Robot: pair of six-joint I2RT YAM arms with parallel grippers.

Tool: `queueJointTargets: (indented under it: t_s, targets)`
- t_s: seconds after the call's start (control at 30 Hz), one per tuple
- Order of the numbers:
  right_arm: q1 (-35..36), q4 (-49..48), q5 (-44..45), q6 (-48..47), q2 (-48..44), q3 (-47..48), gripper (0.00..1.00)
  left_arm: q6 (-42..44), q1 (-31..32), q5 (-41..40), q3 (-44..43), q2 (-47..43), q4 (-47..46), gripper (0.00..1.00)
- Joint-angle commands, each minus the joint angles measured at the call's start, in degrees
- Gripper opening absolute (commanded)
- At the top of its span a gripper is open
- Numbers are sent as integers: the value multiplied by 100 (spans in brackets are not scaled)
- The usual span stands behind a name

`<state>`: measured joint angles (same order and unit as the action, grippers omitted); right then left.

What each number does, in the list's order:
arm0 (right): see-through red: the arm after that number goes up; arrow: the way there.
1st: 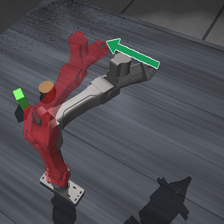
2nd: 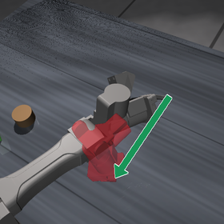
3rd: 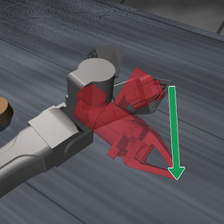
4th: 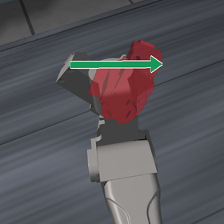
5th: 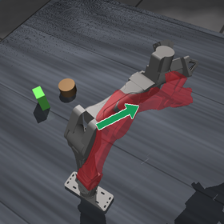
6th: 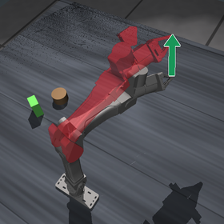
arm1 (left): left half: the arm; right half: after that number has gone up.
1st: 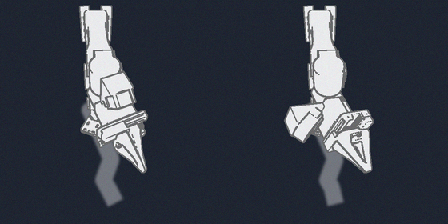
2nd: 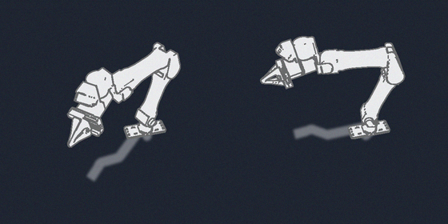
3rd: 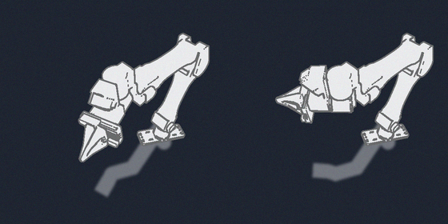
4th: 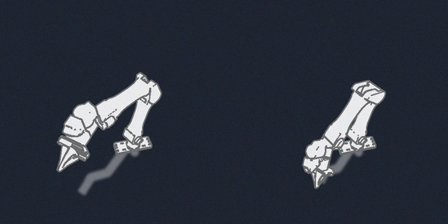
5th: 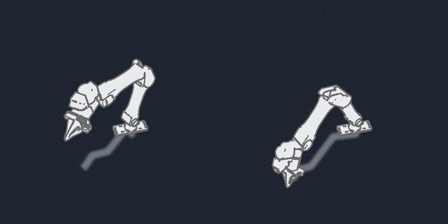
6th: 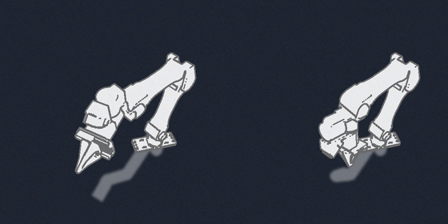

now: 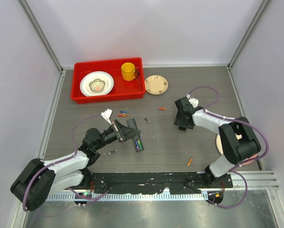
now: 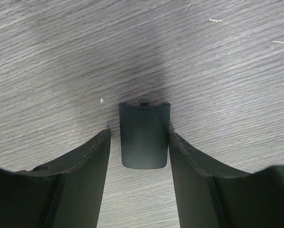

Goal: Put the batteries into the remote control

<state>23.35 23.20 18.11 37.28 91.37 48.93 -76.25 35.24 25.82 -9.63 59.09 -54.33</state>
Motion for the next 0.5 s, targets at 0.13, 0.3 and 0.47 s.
queueJointTargets:
  t_s: [0.13, 0.3, 0.47]
  targets:
    - [-112, -132, -299, -54, 126, -515, 52, -48, 0, 142, -171, 120, -491, 0]
    - [-112, -105, -448, -159, 126, -604, 54, -48, 0, 168, -232, 226, -561, 0]
    - [-112, 44, -483, -317, 135, -595, 57, -109, 0, 204, -241, 331, -684, 0]
